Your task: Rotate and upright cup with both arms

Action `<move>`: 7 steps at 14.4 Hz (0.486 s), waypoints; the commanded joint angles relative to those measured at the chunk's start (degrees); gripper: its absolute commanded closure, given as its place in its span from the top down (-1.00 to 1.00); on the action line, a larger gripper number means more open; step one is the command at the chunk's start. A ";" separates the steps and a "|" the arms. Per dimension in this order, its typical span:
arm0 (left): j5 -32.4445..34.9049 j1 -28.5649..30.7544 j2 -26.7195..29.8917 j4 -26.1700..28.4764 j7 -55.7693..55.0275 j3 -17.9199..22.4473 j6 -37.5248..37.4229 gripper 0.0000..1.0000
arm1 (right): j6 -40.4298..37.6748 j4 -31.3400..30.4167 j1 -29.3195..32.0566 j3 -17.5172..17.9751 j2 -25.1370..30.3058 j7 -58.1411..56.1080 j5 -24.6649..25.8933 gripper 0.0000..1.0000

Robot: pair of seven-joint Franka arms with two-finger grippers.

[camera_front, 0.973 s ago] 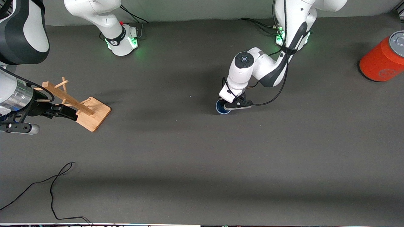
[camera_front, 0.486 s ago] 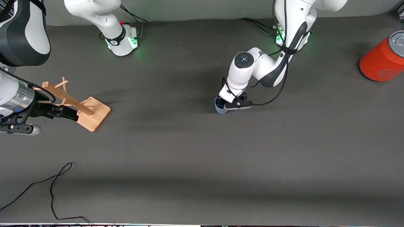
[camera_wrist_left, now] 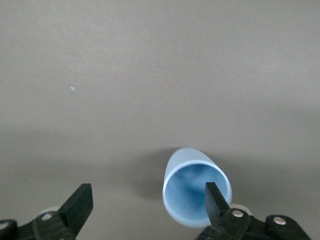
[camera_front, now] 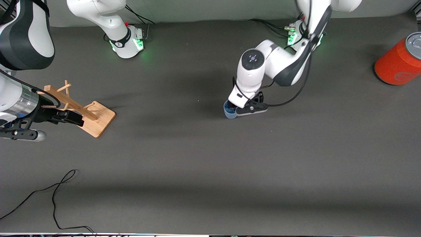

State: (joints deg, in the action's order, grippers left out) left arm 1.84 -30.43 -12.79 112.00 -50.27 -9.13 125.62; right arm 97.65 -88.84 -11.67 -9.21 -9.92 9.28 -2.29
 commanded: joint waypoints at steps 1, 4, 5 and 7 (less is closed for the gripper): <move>-6.13 5.10 7.50 -4.49 7.79 0.08 -13.33 1.00 | 2.63 -3.26 0.16 -0.01 2.62 -3.38 -1.14 1.00; -7.29 13.61 10.68 -12.31 15.78 0.16 -28.63 1.00 | 2.81 -4.85 0.25 0.07 4.64 -3.74 -1.05 1.00; -7.29 16.78 11.21 -14.16 19.38 0.16 -32.24 1.00 | 2.73 -4.85 0.25 0.07 4.91 -4.61 -0.97 1.00; -7.46 22.23 12.08 -16.72 26.33 0.25 -37.53 1.00 | 2.81 -4.94 1.73 0.25 5.26 -7.69 -1.05 1.00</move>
State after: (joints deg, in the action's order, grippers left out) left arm -4.27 -12.95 -0.22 98.35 -30.24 -8.27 92.67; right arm 99.11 -91.51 -11.43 -9.25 -6.86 5.19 -2.42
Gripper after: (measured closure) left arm 0.000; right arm 0.000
